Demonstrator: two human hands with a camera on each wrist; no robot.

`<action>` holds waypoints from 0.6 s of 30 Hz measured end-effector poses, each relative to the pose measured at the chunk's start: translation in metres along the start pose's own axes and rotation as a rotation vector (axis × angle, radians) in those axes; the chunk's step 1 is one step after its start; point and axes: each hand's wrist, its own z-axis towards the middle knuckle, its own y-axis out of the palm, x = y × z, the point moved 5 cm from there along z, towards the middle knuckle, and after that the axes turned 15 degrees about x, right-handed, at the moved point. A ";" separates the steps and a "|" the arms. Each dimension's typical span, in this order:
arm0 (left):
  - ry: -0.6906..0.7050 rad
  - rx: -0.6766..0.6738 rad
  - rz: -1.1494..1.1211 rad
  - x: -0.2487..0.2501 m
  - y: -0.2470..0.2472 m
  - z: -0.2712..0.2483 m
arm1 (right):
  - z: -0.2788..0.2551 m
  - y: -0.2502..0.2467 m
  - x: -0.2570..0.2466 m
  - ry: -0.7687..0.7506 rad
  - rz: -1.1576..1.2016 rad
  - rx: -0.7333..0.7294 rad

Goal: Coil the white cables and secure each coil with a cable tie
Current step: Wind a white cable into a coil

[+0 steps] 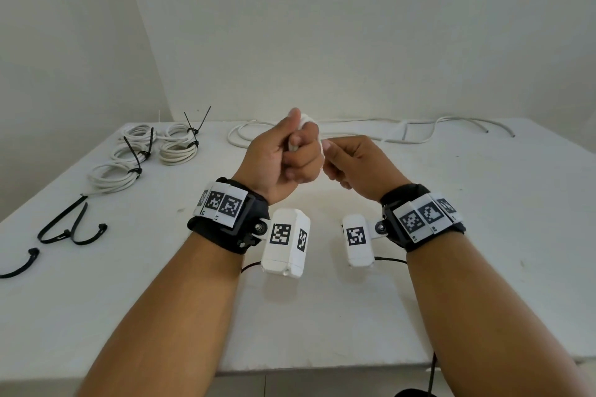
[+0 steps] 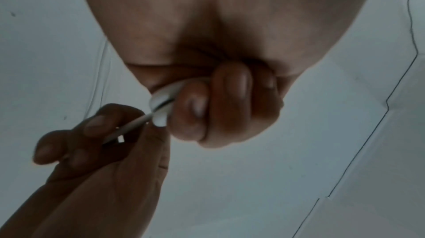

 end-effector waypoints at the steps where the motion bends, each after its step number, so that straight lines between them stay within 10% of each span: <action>1: 0.030 0.055 -0.035 0.001 -0.003 0.002 | -0.001 0.004 0.001 0.011 -0.049 -0.039; 7: 0.211 0.463 -0.108 0.010 -0.026 0.010 | -0.008 0.019 -0.003 0.019 -0.236 -0.198; 18: 0.216 0.768 0.907 0.002 -0.059 0.007 | -0.012 0.022 -0.006 -0.066 -0.399 -0.231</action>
